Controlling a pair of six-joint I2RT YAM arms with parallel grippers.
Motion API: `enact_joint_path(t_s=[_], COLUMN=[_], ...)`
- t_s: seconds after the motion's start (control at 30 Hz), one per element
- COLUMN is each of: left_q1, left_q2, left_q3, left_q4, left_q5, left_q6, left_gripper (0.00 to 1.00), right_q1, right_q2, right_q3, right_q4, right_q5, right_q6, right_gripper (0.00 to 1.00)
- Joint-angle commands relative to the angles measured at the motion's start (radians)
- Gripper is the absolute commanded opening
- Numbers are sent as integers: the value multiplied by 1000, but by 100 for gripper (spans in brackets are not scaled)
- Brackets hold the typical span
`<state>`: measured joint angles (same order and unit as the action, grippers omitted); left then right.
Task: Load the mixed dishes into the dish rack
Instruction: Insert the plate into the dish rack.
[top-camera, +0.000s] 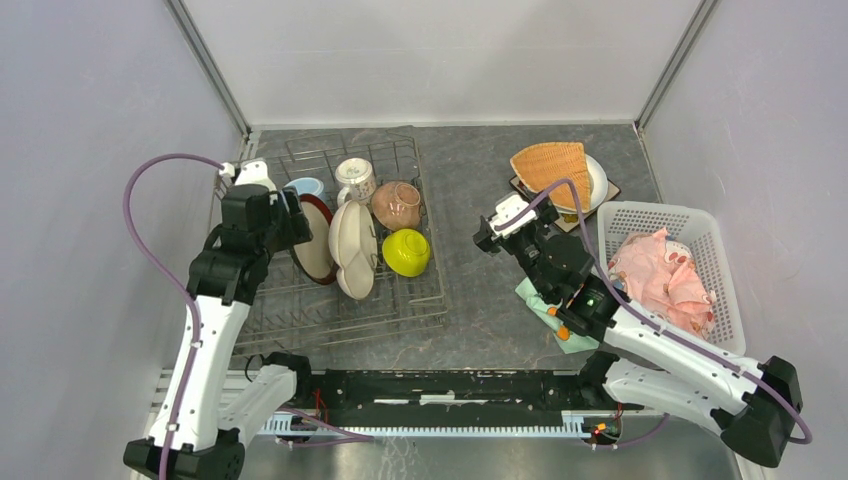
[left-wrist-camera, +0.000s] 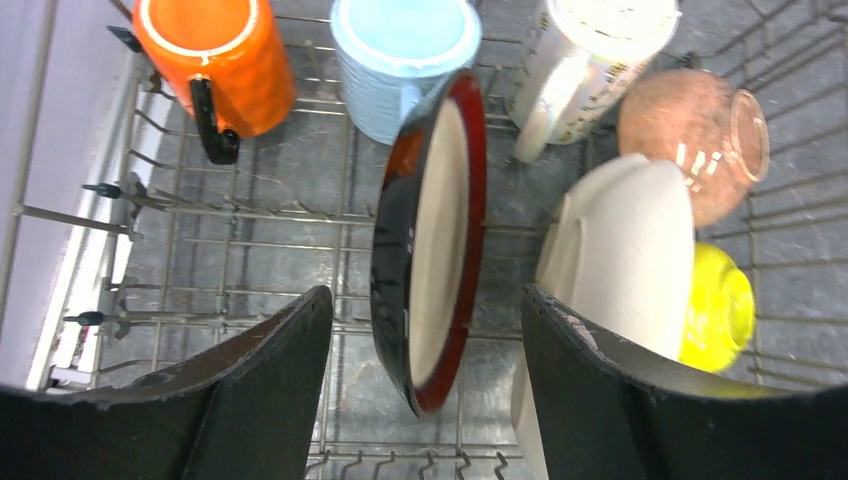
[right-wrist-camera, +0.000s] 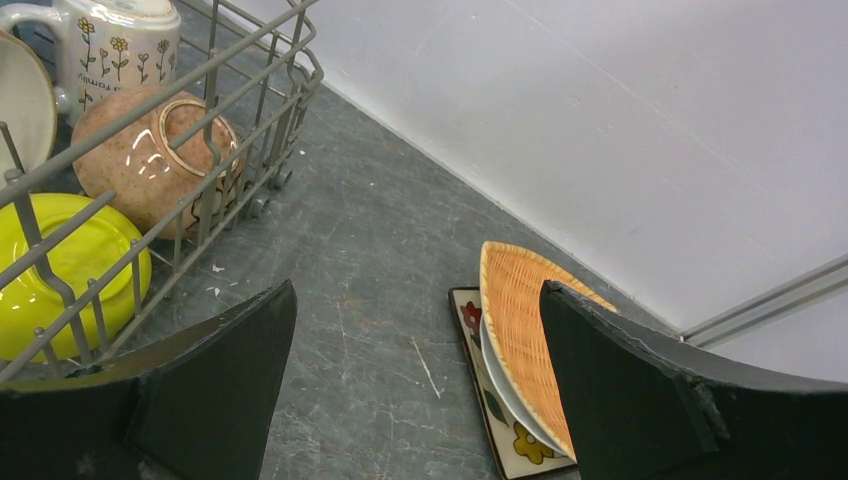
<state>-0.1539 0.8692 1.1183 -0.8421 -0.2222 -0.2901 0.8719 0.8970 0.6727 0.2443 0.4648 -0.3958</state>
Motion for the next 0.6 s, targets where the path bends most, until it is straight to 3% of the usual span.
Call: enact_joint_path(t_s=[0.0, 0.17, 0.33, 0.47, 0.57], left_q1=[0, 2, 2, 2, 2], left_q2=[69, 148, 225, 196, 162], left_q3=[29, 15, 19, 11, 2], left_q4=[93, 157, 131, 109, 95], left_q5=[-109, -58, -106, -88, -34], left_q6=[35, 28, 67, 87, 80], left_gripper=[75, 75, 70, 60, 44], right_q1=[-17, -24, -26, -34, -40], right_q2=[17, 23, 13, -4, -6], right_q3=[35, 42, 32, 9, -1], right_q4=[6, -7, -15, 1, 10], right_q5=[5, -29, -33, -32, -39], right_q6=[28, 27, 24, 20, 20], right_gripper=[98, 98, 98, 98, 98])
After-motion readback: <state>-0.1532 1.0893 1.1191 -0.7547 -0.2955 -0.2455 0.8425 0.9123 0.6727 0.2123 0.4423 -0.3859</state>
